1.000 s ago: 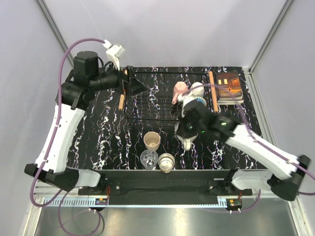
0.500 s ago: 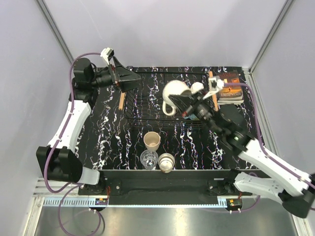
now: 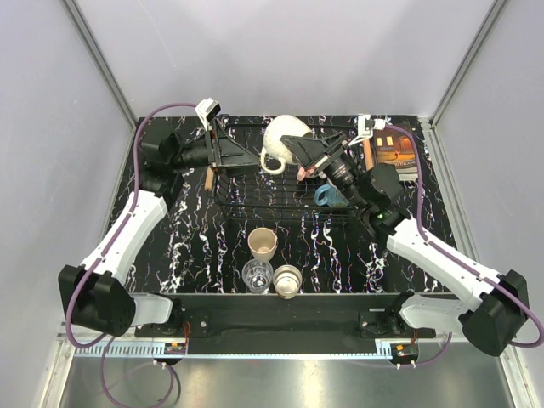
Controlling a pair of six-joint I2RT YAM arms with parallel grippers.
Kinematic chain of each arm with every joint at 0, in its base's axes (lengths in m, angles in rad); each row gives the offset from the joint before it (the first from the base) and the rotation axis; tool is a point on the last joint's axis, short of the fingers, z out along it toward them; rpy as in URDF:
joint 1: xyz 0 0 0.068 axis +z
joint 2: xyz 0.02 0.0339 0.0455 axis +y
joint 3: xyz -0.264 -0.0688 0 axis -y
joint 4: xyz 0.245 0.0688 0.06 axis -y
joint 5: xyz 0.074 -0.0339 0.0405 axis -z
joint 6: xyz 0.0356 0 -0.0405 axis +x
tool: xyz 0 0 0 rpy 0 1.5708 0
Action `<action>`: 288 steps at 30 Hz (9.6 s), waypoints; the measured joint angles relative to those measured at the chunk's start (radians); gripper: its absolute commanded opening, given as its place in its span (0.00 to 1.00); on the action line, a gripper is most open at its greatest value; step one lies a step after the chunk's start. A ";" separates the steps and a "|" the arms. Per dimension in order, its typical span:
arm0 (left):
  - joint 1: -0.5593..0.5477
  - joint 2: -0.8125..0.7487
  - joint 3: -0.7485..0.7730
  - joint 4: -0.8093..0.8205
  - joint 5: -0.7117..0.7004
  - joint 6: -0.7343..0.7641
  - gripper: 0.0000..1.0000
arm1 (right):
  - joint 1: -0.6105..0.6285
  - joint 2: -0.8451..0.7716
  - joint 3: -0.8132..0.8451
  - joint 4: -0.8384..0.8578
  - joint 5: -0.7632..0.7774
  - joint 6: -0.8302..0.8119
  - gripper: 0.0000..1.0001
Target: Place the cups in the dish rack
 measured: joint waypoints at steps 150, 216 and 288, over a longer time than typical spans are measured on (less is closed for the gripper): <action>-0.381 0.895 0.644 -0.912 -0.853 1.575 0.20 | -0.018 -0.523 -0.147 -0.740 0.279 -0.399 1.00; -0.200 -0.086 0.087 -0.943 -0.977 1.311 0.91 | 0.629 0.373 0.333 -1.414 0.183 -0.645 0.67; 0.161 -0.068 0.348 -0.850 -0.485 0.941 0.97 | 0.267 0.016 0.612 -1.064 -0.279 -0.546 0.00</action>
